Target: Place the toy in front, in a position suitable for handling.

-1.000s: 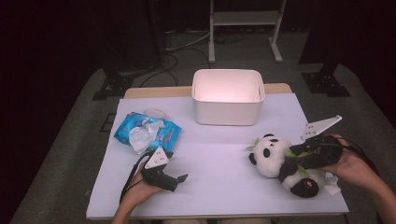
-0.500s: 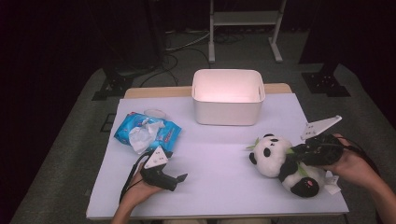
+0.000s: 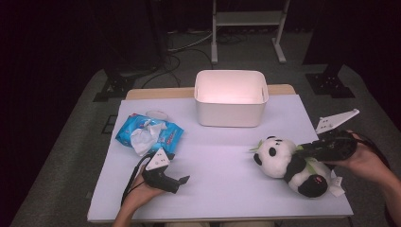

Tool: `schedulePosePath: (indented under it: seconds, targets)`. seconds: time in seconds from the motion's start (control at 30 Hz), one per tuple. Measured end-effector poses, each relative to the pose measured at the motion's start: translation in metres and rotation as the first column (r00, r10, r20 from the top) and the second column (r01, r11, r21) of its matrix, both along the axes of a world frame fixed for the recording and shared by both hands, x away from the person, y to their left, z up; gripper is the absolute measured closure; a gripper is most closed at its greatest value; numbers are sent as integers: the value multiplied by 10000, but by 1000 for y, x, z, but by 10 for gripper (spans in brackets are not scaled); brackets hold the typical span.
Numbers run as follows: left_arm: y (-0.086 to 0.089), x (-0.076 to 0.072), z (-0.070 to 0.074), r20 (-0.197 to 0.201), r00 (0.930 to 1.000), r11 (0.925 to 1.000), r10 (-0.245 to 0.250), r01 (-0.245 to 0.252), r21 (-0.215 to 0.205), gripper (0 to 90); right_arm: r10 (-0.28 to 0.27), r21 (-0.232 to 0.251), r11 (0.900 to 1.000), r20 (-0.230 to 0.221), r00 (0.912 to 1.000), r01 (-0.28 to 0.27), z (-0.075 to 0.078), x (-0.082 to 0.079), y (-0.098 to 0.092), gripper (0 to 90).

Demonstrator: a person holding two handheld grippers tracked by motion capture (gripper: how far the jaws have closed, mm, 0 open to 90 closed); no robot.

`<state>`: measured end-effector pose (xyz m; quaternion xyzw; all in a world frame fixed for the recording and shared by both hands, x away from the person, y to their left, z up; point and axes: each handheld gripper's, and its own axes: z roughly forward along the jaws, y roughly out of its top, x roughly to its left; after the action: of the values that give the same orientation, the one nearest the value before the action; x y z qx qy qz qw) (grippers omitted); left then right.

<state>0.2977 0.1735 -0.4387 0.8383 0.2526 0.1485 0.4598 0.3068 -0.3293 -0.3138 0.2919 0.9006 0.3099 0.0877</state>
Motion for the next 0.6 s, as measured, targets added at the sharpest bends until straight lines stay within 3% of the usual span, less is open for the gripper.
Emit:
schedulePosePath:
  seconds: [0.23,0.6]
  targets:
    - [0,1,-1,-4,10000,10000,39,-39,-28,27,584,576,9967,-191,9981,-573,9,8,-5,759]
    - [3,1,2,82,9999,10000,93,-93,-17,27,1097,706,9915,32,9940,-1097,26,14,9,762]
